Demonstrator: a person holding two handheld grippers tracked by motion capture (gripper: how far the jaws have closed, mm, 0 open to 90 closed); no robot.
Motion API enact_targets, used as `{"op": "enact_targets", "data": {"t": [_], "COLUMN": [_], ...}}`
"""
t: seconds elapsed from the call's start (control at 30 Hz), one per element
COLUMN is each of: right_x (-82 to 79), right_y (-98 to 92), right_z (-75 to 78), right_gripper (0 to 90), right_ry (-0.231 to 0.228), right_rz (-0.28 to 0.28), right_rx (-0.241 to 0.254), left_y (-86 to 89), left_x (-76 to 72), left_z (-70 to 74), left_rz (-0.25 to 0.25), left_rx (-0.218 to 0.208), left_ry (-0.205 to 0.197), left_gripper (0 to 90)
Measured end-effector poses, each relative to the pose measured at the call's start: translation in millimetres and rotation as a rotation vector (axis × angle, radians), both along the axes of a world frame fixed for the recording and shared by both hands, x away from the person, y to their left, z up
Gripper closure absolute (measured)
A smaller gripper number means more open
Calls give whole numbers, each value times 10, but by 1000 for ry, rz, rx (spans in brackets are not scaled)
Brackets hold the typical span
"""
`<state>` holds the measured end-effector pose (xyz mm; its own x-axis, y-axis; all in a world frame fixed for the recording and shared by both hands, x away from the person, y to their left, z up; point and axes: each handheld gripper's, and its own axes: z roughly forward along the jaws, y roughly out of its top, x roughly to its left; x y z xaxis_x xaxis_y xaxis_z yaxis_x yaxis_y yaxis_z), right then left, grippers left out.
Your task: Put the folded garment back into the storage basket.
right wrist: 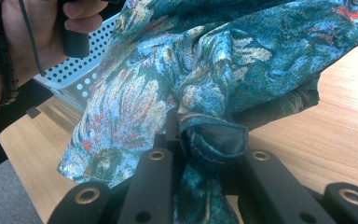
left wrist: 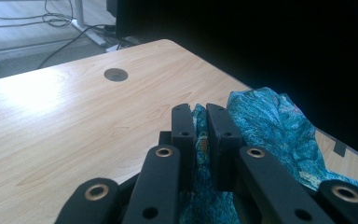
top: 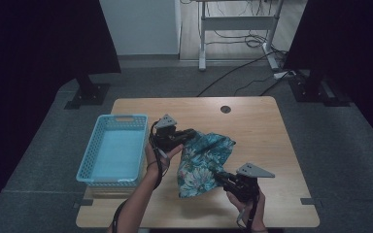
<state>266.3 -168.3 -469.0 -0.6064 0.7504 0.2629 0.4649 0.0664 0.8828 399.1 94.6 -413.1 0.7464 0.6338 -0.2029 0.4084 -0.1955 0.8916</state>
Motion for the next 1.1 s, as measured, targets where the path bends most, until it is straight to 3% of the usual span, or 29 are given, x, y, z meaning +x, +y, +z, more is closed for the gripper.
{"op": "enact_targets", "data": {"t": [1.1], "right_x": [74], "right_y": [129], "right_z": [18], "right_gripper": [790], "right_ry": [-1], "right_rz": [22], "right_rx": [5], "left_y": [176], "left_x": [-14], "left_z": [39], "left_rz": [25], "left_rx": [7], "left_ry": [-9], "left_gripper": [822]}}
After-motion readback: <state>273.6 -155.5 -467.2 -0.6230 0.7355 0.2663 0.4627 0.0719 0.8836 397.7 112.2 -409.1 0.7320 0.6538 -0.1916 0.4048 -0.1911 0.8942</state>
